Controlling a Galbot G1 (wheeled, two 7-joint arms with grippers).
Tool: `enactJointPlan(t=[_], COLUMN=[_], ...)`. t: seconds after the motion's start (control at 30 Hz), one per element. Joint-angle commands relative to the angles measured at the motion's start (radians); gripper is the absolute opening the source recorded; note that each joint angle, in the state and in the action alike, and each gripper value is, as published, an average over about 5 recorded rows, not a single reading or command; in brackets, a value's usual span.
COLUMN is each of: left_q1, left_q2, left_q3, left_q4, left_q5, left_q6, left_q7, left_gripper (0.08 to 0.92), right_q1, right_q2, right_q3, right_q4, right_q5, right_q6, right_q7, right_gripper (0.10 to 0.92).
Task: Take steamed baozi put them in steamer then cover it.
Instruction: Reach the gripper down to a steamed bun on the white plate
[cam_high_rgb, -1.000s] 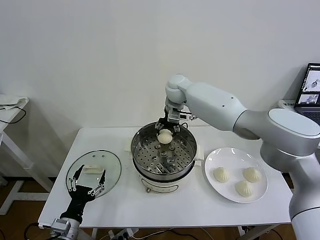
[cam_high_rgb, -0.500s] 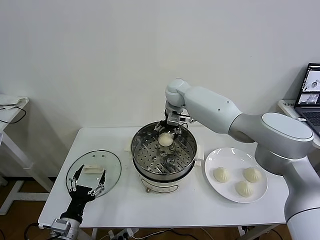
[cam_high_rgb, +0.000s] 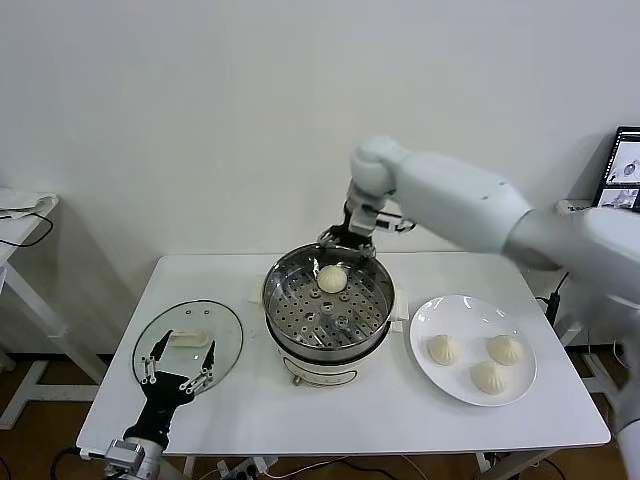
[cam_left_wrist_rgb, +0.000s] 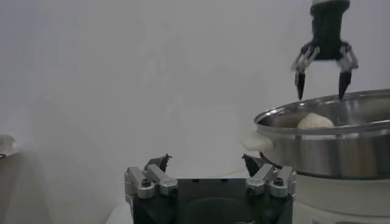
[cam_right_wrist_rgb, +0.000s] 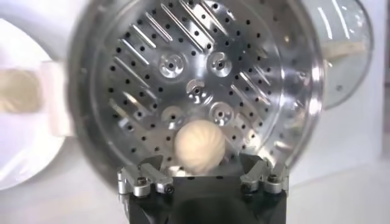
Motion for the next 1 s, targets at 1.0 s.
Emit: enactJointPlan(t=[1.0], left_q1=[0.012], left_q2=[-0.007], left_q3=[0.02], left_q4=[-0.011], left_q5=[0.023], left_q6=[-0.015], left_q7=[0.0], left_gripper=[0.823], right_q1=[-0.448], right_q2=[-0.442], right_q3=[0.142], right_q4=[0.135], right_q5=[0.087], right_q6=[-0.717], right_q7=[0.107], right_gripper=[0.823])
